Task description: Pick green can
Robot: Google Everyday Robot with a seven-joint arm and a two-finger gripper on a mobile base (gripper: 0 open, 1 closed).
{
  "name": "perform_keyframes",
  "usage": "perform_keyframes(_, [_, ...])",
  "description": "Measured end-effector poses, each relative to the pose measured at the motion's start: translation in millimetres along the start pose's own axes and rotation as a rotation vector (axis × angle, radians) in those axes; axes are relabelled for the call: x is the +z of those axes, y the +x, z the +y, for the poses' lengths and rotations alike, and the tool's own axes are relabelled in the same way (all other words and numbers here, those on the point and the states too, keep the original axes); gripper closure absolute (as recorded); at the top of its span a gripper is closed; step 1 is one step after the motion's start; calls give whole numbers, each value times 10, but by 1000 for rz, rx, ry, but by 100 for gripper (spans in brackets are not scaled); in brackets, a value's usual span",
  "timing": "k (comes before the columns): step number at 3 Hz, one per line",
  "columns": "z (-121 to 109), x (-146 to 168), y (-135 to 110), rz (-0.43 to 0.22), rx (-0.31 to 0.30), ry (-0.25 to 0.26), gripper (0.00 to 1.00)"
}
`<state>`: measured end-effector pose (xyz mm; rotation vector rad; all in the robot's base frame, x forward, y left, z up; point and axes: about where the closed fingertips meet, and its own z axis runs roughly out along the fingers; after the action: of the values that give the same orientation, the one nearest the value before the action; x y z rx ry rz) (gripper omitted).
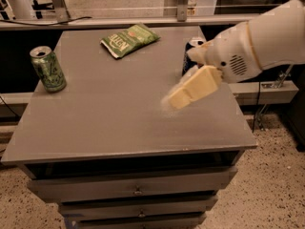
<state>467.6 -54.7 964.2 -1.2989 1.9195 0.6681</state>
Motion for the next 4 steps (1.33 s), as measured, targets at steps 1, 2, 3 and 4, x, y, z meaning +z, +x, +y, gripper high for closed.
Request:
perform_keyframes(1, [379, 366, -322, -110, 30, -92, 0])
perform_keyframes(2, [378, 363, -322, -109, 30, -91, 0])
perform_keyframes(3, [406, 542, -338, -155, 12, -92, 0])
perform_keyframes(4, [426, 1001, -358, -256, -10, -113, 0])
